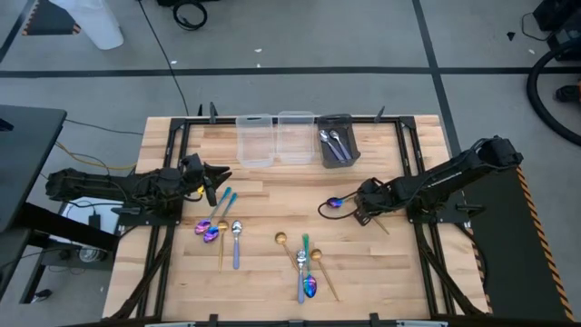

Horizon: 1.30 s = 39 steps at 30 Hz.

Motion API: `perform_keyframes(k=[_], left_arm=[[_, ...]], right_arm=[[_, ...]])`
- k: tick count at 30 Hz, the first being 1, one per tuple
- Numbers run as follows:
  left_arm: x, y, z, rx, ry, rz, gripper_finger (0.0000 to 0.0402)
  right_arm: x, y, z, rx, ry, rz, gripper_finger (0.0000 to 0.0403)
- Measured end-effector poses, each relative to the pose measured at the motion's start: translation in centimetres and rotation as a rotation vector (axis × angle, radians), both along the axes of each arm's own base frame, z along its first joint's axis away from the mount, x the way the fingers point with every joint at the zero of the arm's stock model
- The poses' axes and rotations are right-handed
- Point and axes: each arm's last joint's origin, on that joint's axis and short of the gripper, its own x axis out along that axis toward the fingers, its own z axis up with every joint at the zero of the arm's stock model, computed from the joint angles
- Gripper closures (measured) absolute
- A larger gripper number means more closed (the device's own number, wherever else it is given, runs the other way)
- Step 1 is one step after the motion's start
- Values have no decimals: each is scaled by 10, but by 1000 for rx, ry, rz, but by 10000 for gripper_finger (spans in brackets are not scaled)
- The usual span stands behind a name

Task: Sort silverware by color (type)
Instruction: Put the gold spoon into the right transparent bin

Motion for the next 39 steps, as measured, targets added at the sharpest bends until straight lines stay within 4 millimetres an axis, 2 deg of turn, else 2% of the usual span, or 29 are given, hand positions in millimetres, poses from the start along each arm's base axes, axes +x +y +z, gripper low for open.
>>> perform_keyframes(k=[8,23,34,39], left_arm=[[0,0,0,0,0,0,299],[0,0,0,0,0,0,299],[0,0,0,0,0,0,299],[0,0,0,0,0,0,299]], right_arm=[[-2,5,-4,-22,-25,22,251],[0,9,-9,-6,-10,22,319],[15,10,3,74,-63,10,374],[20,8,6,91,-89,20,383]])
